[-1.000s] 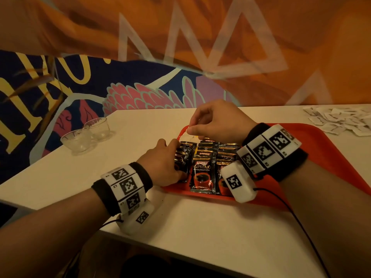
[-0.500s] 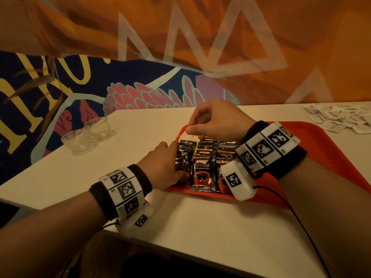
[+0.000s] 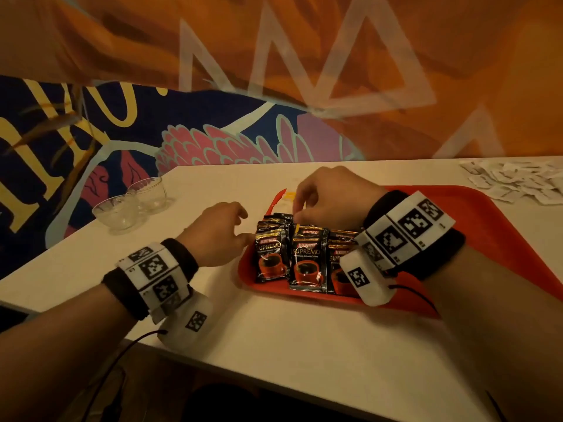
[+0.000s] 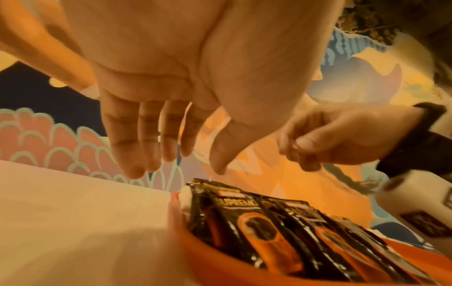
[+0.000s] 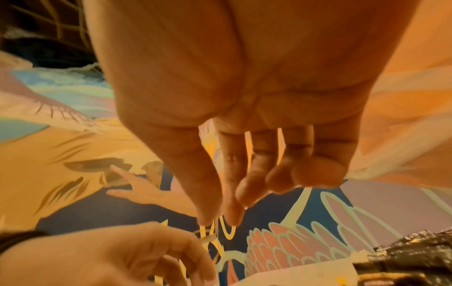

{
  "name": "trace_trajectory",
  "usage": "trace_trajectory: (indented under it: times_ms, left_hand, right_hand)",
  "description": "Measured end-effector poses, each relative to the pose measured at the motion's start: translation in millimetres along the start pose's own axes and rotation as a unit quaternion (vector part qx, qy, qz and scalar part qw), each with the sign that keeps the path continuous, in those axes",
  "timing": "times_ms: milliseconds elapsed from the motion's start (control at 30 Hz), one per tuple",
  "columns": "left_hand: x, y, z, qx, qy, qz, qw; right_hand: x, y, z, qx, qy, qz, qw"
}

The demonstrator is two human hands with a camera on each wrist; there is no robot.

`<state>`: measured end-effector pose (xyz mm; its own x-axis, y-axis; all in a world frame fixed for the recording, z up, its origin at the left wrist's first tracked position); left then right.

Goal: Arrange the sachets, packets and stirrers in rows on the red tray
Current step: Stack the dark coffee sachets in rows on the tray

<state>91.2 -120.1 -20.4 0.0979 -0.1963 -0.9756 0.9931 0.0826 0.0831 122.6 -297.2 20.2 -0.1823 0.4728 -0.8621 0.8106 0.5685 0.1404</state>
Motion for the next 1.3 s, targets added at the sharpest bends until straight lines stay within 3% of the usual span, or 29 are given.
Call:
trace_trajectory:
  times_ms: [167,300,433,533,700,1100,1200,1300]
  left_hand:
    - [-3.0,0.7,-14.9,-0.011,-0.009,-0.033,0.999]
    - [2.6,-5.9,-6.5,0.021,0.004,-0.035,0.999]
    - [3.4,-20.4,17.6,0.091,-0.012,0.003,0.996]
    - [9.6,-25.1,41.9,0.157,0.073,-0.034,0.984]
    - [26.3,-19.5,55.4,0.186,0.189,-0.117,0.957]
    - [28.9,-17.1,59.4,0.249,0.262,-0.105,0.926]
    - [15.6,-17.7,56.8,0.247,0.198,-0.095,0.944]
    - [-6.4,-2.9,39.2,0.167,0.076,-0.049,0.982]
  right_hand:
    - [32.7,5.4,-8.4,0.019,-0.127,-0.091,0.988]
    - [37.4,3.5,-20.4,0.007,-0.183,-0.086,0.979]
    - [21.6,-4.1,-16.5,0.014,-0.119,-0.031,0.992]
    - [7.8,-10.9,-7.4,0.023,-0.095,0.002,0.995]
    - [6.3,-26.0,4.1,0.042,-0.089,-0.004,0.995]
    - [3.8,-39.8,15.3,0.044,-0.084,-0.009,0.995]
    - [3.3,-41.6,21.5,0.055,-0.088,-0.013,0.994]
    - [0.2,-46.0,30.6,0.073,-0.093,-0.012,0.993]
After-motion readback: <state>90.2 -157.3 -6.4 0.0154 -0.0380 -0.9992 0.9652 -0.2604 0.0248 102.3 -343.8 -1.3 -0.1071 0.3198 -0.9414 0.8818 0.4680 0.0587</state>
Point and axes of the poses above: each hand's wrist, its own y-axis towards the middle knuckle, its own x-axis out of the palm, z = x × y, the point moved 8 cm from there along y, towards the middle knuckle, and after that the axes turned 1 degree about z, right-handed, at the moved point
